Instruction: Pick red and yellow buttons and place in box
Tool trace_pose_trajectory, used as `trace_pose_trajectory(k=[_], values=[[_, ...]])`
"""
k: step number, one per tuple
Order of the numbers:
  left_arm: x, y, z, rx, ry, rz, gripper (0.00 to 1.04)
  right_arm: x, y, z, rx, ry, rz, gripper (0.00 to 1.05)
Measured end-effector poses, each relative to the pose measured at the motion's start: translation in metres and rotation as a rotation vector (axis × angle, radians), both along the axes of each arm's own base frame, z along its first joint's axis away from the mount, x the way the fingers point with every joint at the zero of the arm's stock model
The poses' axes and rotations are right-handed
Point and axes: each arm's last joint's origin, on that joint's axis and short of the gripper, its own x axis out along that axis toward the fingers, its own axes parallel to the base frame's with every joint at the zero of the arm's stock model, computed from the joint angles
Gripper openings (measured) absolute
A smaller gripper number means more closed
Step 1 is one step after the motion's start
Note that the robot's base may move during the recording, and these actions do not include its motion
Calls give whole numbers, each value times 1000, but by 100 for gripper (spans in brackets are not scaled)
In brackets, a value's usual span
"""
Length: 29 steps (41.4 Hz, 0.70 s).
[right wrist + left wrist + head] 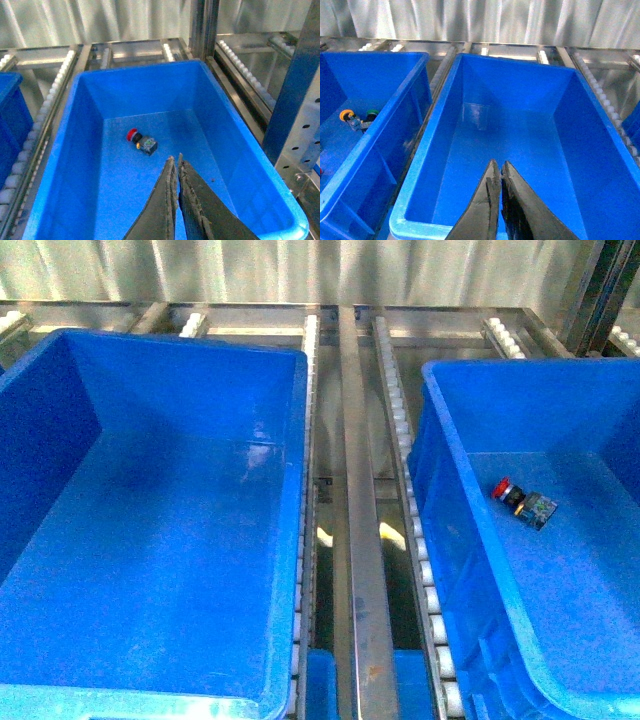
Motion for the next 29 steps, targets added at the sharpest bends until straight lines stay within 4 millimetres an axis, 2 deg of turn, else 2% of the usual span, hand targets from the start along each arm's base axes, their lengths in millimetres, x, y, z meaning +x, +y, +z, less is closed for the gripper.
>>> trace_pose_trajectory(k=[14, 20, 21, 29], values=[[0, 0, 0, 0, 0, 0, 2, -1, 0, 1, -1, -8, 0, 4], [0, 0, 0, 0, 0, 0, 2, -1, 0, 0, 0, -8, 0, 28], [0, 0, 0, -1, 0, 0, 2, -1, 0, 0, 0, -8, 0, 35], [0, 0, 0, 0, -1, 0, 36, -1, 0, 0, 0, -8, 0, 70]])
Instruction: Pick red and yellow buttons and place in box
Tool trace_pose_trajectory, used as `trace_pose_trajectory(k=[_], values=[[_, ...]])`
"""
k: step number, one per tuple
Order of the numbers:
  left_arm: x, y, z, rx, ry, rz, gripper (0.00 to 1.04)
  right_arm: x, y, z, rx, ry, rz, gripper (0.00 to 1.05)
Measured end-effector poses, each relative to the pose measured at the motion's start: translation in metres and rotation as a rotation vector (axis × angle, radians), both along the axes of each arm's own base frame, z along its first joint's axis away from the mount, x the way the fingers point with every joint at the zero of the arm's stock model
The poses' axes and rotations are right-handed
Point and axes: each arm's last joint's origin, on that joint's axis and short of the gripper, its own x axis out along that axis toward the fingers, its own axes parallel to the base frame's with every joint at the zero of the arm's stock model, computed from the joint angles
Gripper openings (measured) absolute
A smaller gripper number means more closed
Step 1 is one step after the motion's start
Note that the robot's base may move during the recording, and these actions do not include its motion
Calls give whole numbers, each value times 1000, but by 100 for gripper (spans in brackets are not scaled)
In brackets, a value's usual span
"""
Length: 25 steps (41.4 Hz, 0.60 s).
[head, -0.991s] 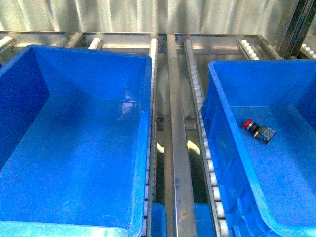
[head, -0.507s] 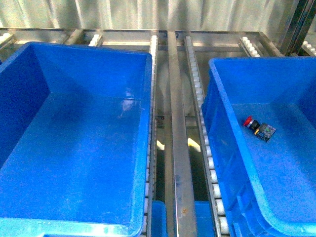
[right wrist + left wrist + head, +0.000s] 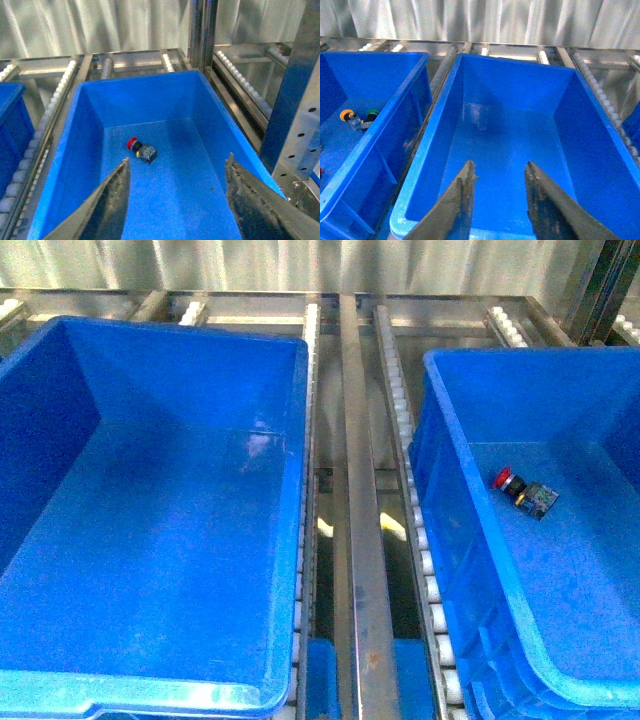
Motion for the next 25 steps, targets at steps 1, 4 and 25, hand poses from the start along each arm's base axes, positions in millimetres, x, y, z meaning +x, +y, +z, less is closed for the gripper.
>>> trace_pose_trajectory(k=[1, 4, 25], values=[[0, 0, 0, 0, 0, 0, 40, 0, 0, 0, 0, 0, 0, 73], [0, 0, 0, 0, 1, 0, 52, 0, 0, 0, 0, 0, 0, 86], [0, 0, 0, 1, 0, 0, 97, 0, 0, 0, 0, 0, -3, 98]])
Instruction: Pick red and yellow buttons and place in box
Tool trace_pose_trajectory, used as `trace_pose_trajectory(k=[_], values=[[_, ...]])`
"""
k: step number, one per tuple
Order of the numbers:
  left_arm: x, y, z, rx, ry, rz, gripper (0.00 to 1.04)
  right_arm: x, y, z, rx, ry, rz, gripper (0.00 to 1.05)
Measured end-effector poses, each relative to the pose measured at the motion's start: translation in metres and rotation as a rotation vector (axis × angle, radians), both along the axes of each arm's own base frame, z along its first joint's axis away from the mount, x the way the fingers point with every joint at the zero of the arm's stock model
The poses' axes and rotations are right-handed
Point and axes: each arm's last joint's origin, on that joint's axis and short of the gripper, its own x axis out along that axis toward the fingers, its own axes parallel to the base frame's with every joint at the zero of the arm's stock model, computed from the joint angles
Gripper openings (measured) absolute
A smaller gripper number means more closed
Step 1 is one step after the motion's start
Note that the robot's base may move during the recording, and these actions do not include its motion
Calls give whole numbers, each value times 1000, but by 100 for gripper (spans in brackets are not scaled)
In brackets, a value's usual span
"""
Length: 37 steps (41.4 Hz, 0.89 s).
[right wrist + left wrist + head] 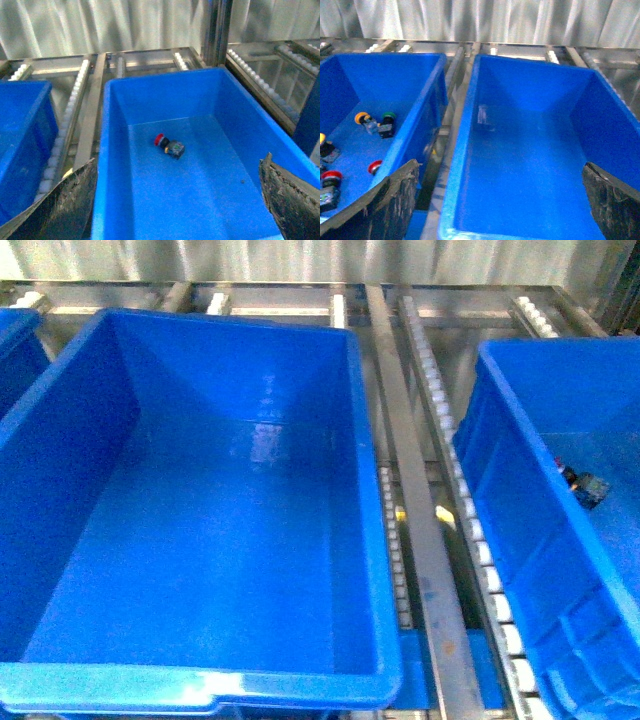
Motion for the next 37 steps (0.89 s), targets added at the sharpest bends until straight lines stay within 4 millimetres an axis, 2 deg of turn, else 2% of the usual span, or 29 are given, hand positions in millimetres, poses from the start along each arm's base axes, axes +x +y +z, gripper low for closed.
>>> trace_pose_trajectory(k=[37], values=[[0, 0, 0, 0, 0, 5, 97, 0, 0, 0, -1, 2, 8, 98]])
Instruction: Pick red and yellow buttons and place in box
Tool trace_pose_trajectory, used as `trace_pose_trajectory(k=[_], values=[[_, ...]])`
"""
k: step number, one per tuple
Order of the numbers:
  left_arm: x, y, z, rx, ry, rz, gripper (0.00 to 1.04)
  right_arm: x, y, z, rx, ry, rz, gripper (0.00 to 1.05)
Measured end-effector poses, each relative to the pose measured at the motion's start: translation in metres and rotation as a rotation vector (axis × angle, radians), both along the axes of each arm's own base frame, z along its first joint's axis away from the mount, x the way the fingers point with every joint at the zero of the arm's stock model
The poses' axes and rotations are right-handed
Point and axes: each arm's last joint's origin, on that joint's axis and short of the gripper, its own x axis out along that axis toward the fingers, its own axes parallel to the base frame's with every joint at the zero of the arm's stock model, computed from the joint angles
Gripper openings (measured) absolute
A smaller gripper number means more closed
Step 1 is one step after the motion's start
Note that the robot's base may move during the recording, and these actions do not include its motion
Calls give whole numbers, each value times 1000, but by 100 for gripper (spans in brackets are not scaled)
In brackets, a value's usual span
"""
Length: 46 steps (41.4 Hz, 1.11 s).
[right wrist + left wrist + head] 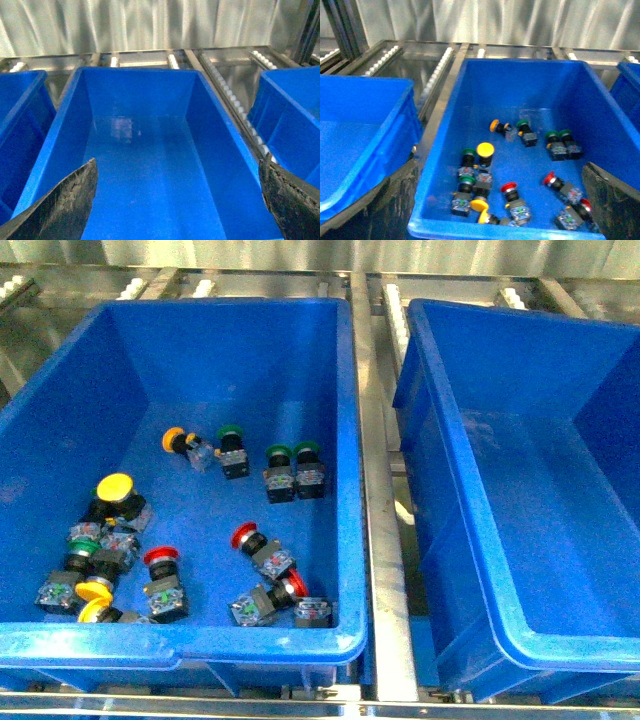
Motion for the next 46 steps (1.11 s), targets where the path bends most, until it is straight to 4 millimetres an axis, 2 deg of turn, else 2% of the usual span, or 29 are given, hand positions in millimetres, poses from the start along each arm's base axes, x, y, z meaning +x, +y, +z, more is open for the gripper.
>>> trace_pose_trajectory(k=[46], values=[[0, 0, 0, 0, 0, -5, 97, 0, 0, 0, 0, 0, -8, 98]])
